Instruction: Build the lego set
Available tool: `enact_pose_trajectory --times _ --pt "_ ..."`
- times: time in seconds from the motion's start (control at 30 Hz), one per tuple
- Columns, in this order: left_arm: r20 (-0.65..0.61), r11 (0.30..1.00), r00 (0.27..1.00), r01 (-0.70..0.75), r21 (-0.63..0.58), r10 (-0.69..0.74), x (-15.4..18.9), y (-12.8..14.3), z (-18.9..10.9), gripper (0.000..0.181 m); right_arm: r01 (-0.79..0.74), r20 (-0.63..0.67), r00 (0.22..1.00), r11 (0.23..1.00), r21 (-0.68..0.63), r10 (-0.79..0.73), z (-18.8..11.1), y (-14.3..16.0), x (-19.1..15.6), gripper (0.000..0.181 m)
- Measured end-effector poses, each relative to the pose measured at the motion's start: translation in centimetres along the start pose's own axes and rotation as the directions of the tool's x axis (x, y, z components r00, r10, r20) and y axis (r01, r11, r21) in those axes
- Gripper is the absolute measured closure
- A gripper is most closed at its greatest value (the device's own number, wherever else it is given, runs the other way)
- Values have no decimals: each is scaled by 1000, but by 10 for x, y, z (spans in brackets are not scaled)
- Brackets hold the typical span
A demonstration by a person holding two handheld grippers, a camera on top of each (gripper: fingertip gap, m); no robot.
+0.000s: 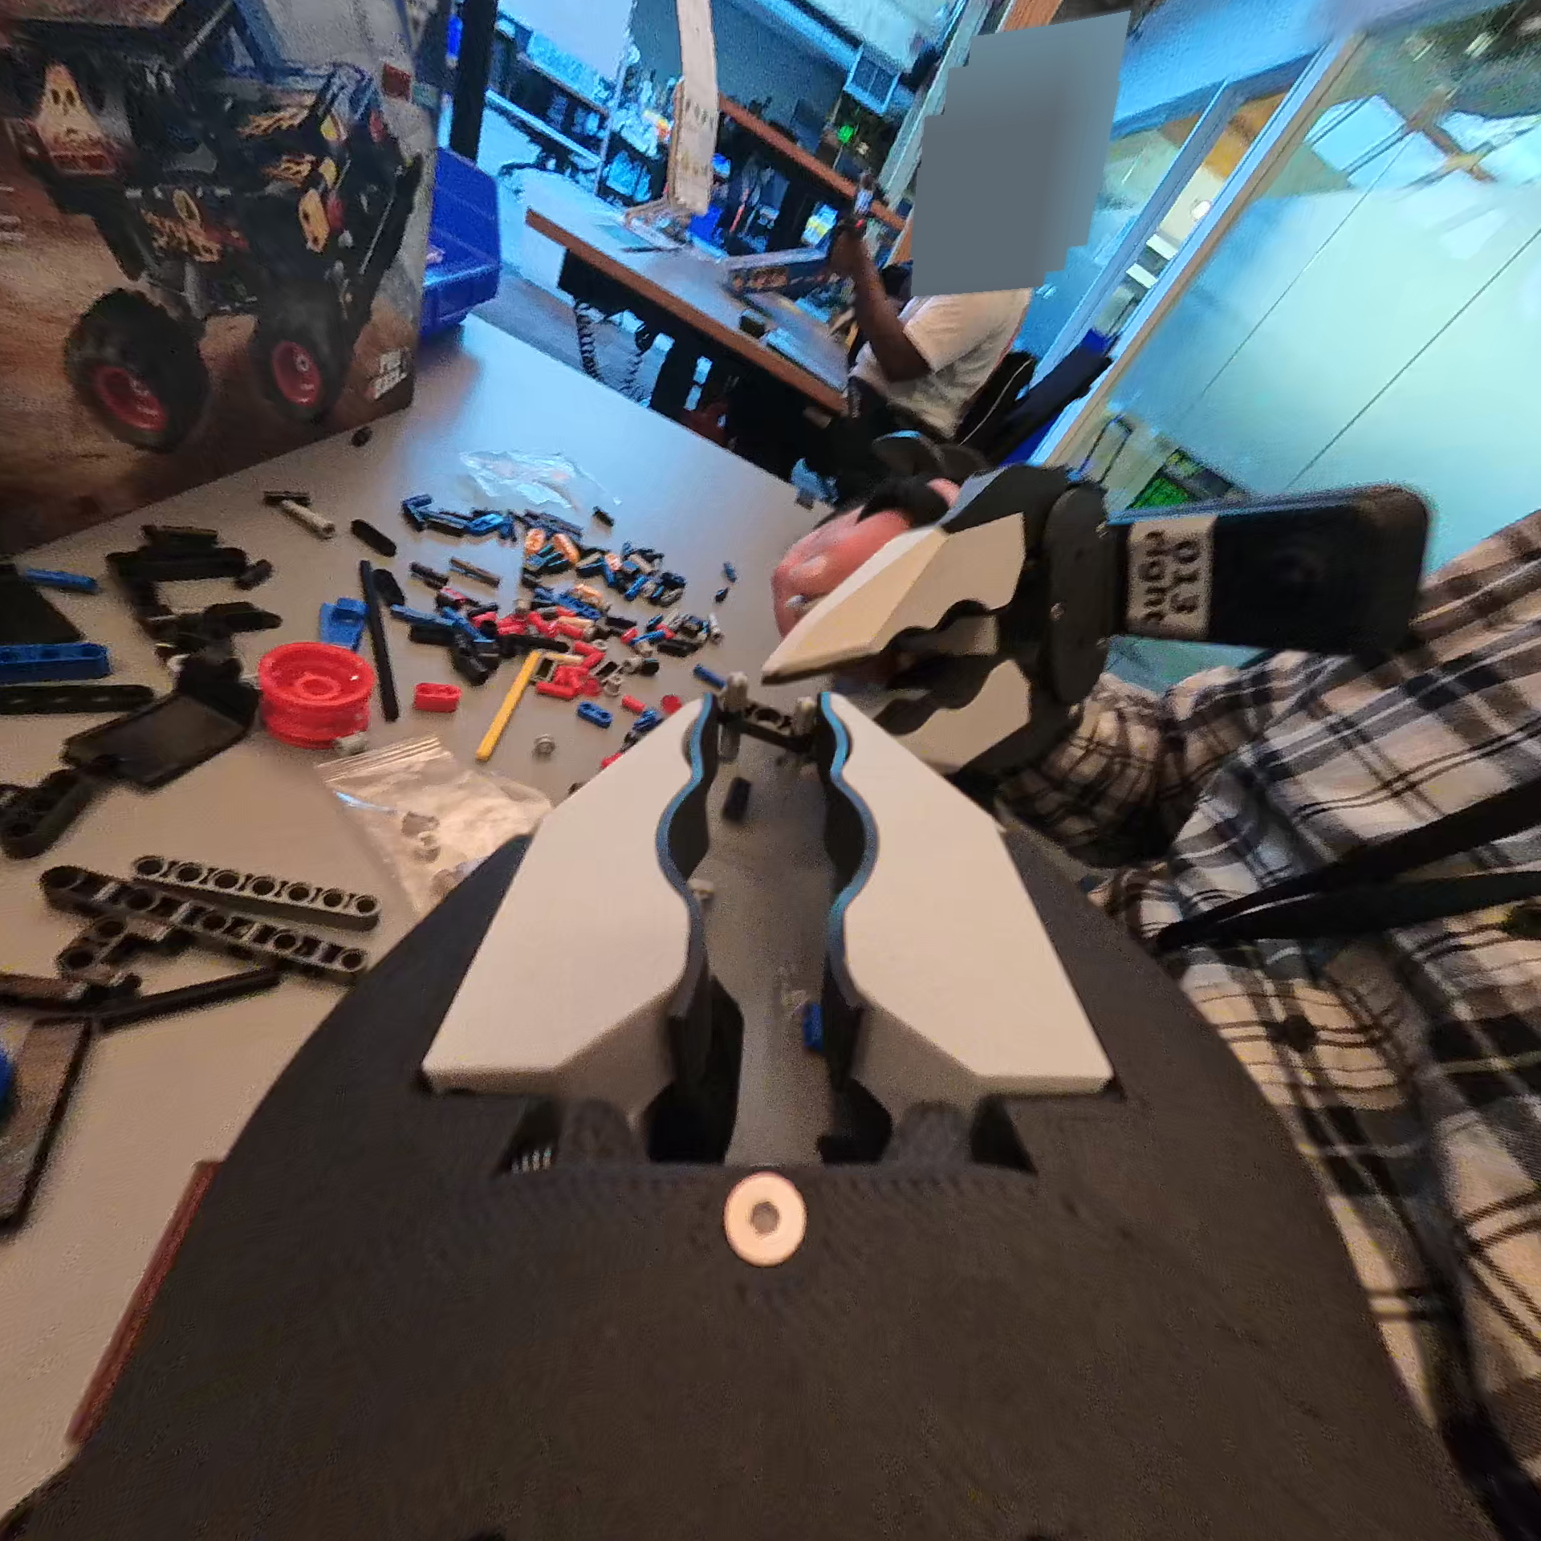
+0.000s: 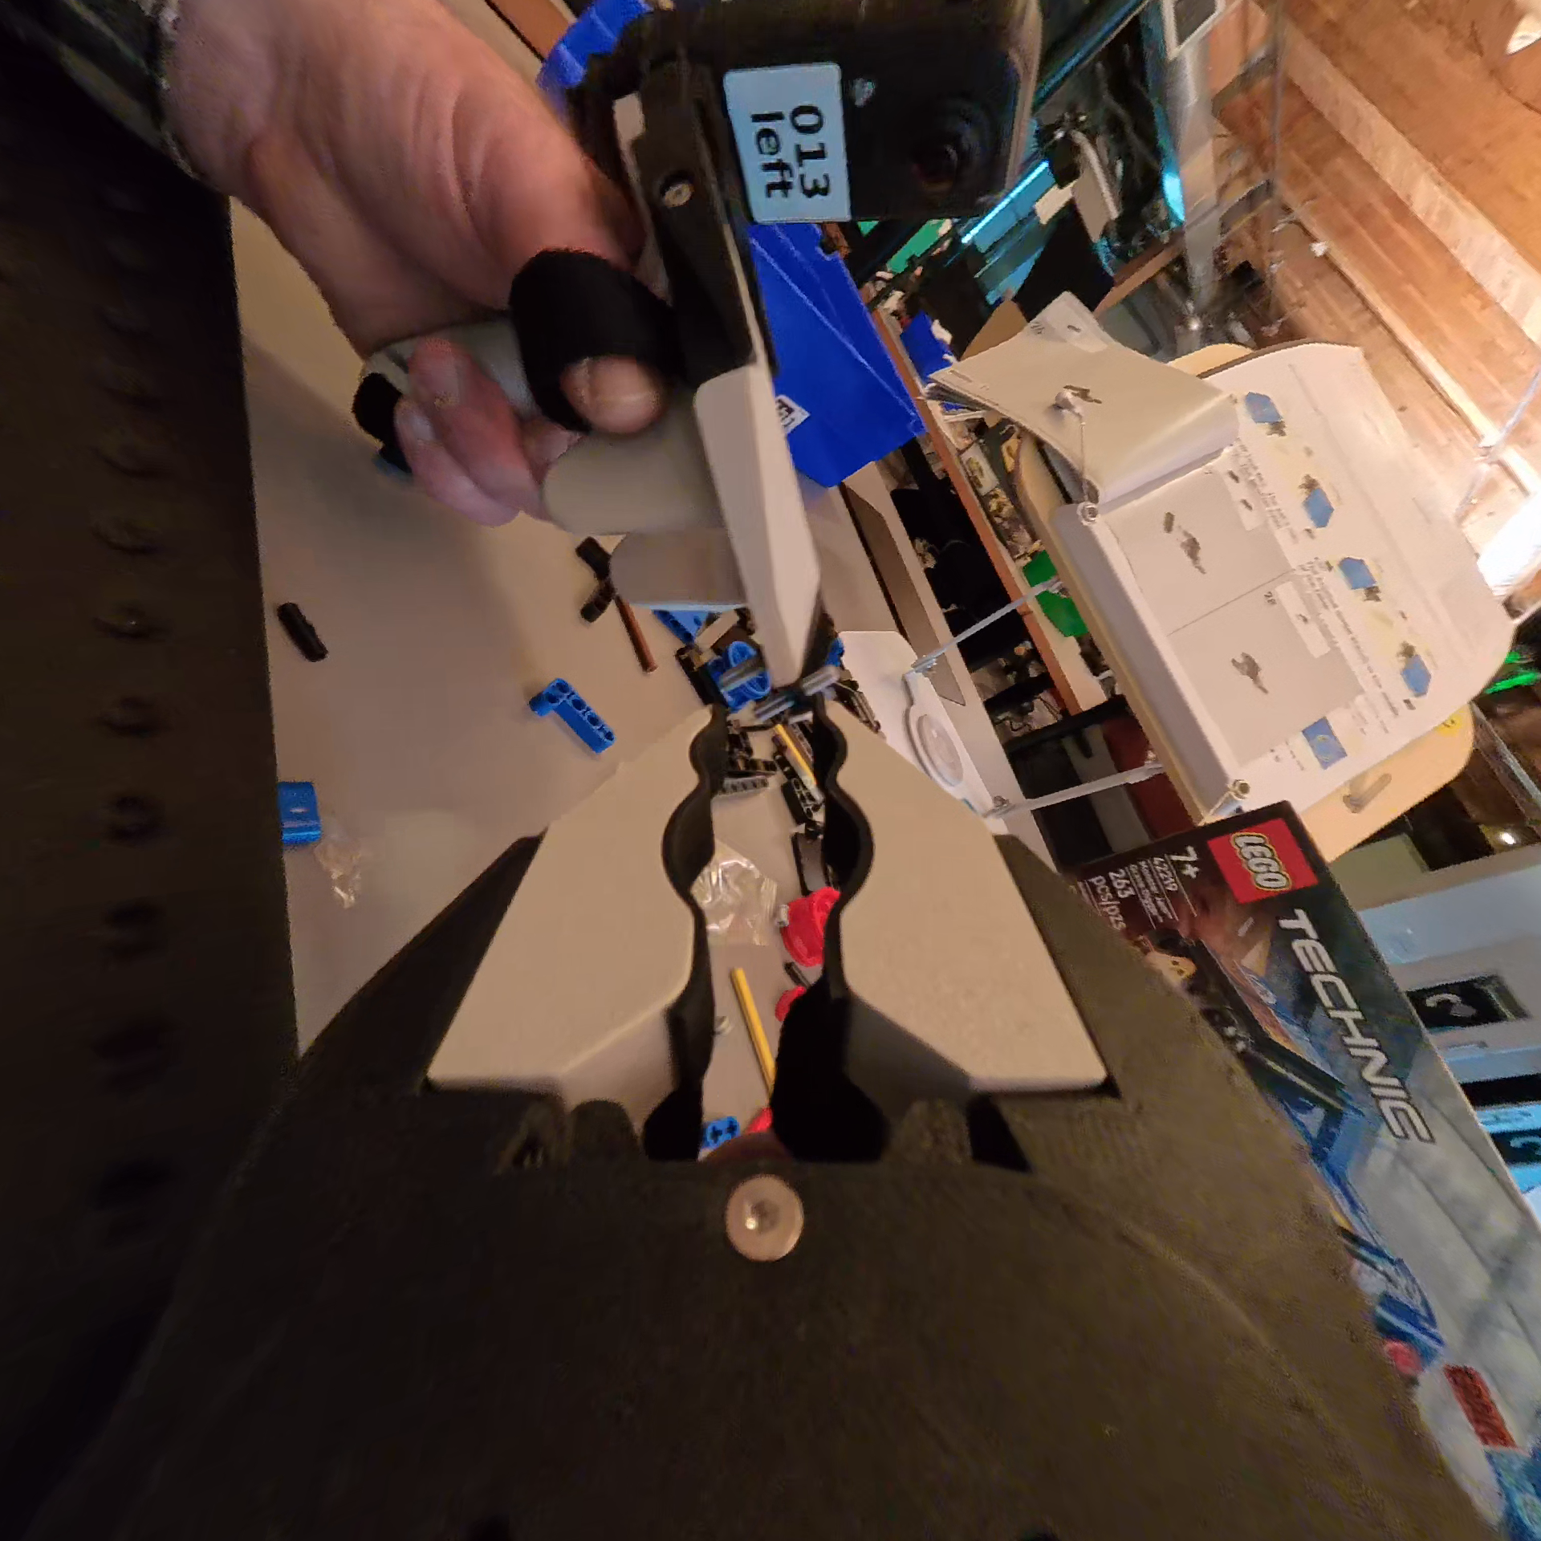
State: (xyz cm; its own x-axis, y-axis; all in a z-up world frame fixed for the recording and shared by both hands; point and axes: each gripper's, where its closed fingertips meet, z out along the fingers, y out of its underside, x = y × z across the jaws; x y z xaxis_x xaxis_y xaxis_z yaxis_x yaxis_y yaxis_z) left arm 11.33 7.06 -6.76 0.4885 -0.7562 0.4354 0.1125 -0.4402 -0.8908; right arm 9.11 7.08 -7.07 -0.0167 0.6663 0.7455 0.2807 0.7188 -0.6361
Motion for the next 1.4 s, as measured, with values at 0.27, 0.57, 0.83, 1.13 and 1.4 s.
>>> enact_pose_trajectory --times 0.27,0.57,0.83,1.13,1.4 --pt "-137 994 984 108 -32 -111 11 5 -1 160 61 16 998 998 36 -61 0 -7 -6 167" --pt "-142 998 988 67 -13 -68 14 1 -1 157 -8 3 1000 999 52 8 -3 -9 1 180" --pt "-109 995 992 73 66 -66 7 -10 -5 144 -168 -54 983 979 117 176 -9 -13 24 180" --pt "-150 988 988 47 144 -25 20 -22 1 154 -207 -52 974 964 168 219 -9 -21 24 180" --pt "-113 983 992 -31 182 53 23 -28 2 161 -250 -35 965 952 178 260 -8 -21 23 180"
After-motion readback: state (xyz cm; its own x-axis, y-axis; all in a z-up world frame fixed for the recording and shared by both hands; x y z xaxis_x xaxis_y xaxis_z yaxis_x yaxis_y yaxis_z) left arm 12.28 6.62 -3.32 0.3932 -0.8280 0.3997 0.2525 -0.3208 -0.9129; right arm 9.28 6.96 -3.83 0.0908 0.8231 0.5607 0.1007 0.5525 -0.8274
